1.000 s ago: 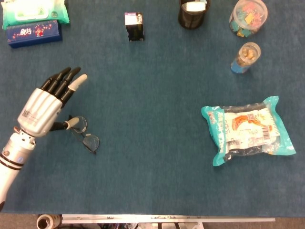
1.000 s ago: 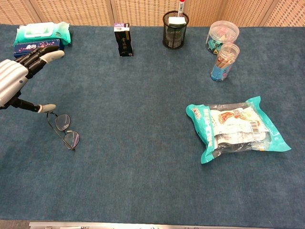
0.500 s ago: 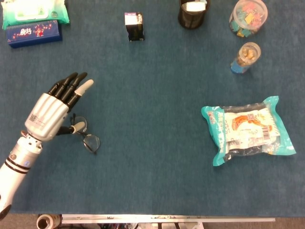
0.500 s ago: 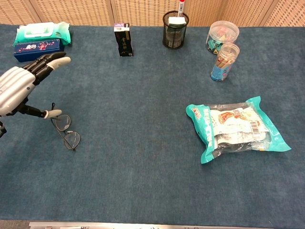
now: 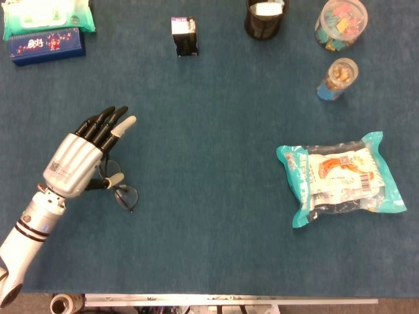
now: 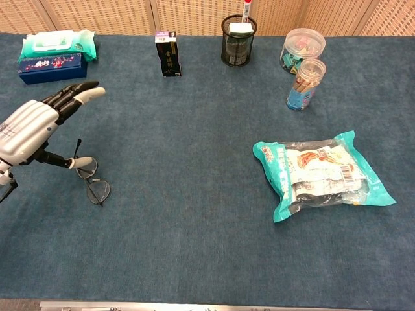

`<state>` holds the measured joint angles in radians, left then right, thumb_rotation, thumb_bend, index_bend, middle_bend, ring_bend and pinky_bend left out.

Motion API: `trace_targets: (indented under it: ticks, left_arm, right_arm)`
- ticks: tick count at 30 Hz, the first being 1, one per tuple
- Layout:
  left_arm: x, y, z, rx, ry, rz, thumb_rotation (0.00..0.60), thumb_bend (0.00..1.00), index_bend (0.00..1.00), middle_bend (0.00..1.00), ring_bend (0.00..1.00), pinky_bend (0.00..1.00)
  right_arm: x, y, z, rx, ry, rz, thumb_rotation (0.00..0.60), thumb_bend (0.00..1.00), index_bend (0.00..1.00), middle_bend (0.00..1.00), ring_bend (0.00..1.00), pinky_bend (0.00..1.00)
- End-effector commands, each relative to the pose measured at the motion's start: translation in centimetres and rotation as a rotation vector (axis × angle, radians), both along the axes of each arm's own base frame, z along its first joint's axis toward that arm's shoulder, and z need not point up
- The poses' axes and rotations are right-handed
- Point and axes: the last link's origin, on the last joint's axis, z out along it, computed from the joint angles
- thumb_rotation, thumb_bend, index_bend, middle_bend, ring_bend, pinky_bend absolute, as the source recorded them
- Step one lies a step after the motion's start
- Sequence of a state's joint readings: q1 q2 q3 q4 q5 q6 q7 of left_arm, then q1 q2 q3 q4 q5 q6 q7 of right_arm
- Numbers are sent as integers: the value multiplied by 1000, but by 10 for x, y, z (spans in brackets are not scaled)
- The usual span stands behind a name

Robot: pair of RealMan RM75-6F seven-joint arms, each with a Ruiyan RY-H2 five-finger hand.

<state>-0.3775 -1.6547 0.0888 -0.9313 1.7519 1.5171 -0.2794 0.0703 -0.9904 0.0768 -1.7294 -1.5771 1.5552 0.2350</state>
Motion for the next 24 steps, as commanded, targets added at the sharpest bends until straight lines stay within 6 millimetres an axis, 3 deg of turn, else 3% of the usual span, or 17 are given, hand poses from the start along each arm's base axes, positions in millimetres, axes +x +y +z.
trace_targets:
  ticks: [1, 24]
  left_arm:
    - [0, -1, -2, -5, 1, 1, 600, 0, 0, 19, 18, 179]
    - [-8, 0, -23, -45, 52, 22, 600, 0, 0, 19, 18, 179]
  right_arm:
    - [0, 0, 0, -1, -1, 0, 600, 213, 525, 429, 288, 287]
    - [0, 0, 2, -5, -5, -1, 600, 213, 525, 429, 288, 287]
